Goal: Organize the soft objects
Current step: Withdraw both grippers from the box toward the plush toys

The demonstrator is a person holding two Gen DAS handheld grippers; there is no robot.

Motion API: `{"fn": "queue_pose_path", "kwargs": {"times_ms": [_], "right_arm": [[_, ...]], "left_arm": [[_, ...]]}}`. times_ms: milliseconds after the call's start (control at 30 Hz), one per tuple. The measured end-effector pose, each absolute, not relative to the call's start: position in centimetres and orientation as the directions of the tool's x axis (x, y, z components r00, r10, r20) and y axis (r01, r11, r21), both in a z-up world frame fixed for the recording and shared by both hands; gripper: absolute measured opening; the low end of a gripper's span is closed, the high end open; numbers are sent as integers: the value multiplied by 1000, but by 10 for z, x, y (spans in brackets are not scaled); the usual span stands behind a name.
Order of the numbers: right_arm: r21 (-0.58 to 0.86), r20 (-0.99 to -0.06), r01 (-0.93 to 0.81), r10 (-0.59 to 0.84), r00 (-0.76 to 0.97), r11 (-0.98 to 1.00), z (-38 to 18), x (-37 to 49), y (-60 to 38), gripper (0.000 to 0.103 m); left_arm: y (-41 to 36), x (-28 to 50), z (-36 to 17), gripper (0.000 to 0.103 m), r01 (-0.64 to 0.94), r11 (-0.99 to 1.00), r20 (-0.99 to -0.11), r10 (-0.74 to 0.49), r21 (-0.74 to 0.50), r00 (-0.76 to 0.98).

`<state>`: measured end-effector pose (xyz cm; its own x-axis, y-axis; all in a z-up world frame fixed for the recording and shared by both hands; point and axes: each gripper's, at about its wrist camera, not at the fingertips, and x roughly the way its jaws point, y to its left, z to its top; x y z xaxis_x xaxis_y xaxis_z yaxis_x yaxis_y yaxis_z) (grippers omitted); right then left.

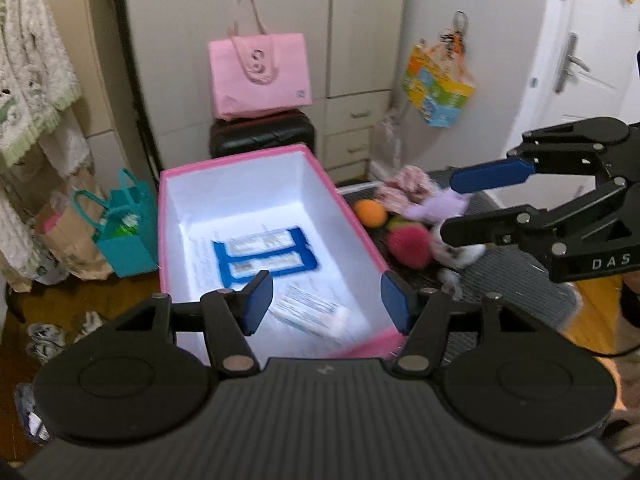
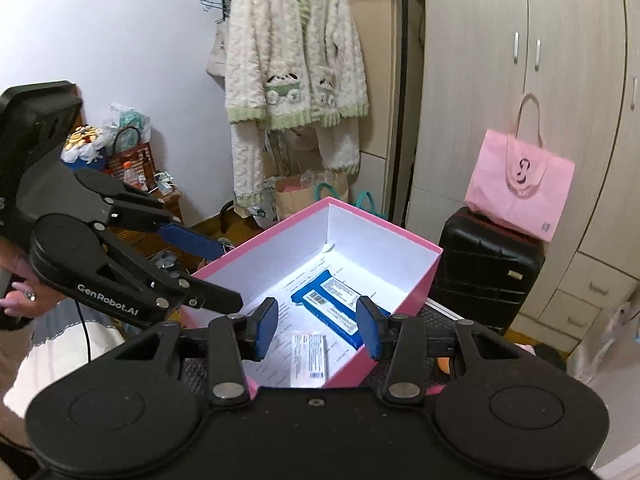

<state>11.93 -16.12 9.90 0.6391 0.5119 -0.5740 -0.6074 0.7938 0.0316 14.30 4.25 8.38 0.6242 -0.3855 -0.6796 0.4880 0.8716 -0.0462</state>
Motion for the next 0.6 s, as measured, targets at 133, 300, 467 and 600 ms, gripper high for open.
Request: {"fn": "queue_pose_path", "kwargs": {"times_ms": [133, 300, 467, 600], "right_arm": [[25, -552, -613, 522, 650, 790, 107, 93, -178, 49], [16, -520, -590, 511, 685, 807, 108, 61, -206, 52], [29, -509, -556, 490, 707, 831, 97, 41, -233, 54], [61, -520, -535, 485, 704, 843, 81, 33, -251, 56]], "left_arm": [[34, 117, 88, 62, 529, 847, -675, -421, -53, 606], [18, 90, 87, 64, 583, 811, -664, -464, -51, 586], [-6, 73, 83, 69, 635, 772, -658, -486, -16, 575], [-25, 73, 72, 70, 665, 746, -675, -507, -31, 537]]}}
